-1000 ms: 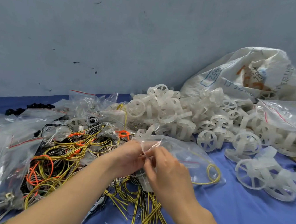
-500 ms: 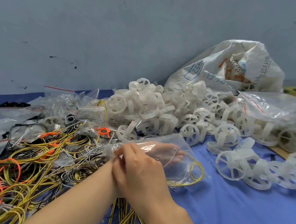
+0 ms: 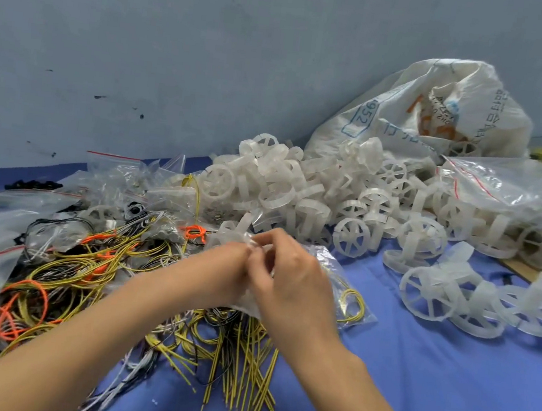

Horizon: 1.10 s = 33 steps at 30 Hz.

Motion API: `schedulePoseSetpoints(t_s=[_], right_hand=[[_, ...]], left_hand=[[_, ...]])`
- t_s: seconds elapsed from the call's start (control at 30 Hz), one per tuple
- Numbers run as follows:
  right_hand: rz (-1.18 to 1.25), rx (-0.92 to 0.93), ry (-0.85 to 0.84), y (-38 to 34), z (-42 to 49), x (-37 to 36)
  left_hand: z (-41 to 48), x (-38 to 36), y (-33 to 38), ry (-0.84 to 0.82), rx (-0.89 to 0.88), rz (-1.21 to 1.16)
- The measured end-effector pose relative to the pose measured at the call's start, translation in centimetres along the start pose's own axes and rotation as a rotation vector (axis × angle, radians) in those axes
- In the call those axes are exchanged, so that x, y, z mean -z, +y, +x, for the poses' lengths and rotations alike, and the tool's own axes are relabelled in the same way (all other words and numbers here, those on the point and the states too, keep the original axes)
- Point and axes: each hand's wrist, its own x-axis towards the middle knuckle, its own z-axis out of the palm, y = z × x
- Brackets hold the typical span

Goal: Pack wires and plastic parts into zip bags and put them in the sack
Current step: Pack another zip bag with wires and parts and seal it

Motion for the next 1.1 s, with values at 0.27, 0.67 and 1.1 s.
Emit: schedulePoseSetpoints(t_s=[0.27, 0.67, 1.1], right_hand=[[0.049, -0.115, -0.086, -0.1, -0.4, -1.1], [-0.356, 0.012, -0.480, -1.0, -3.4, -4.2], [-0.326, 0.360, -0.457, -4.6, -5.5, -6.3]], left_hand=[[-12.5, 1.3, -5.2, 0.189, 0.030, -0.255], [-17.4, 2.0, -9.5, 0.292, 0.197, -0.008], [-20.1, 3.0, -11.5, 0.225, 0.175, 0.111]])
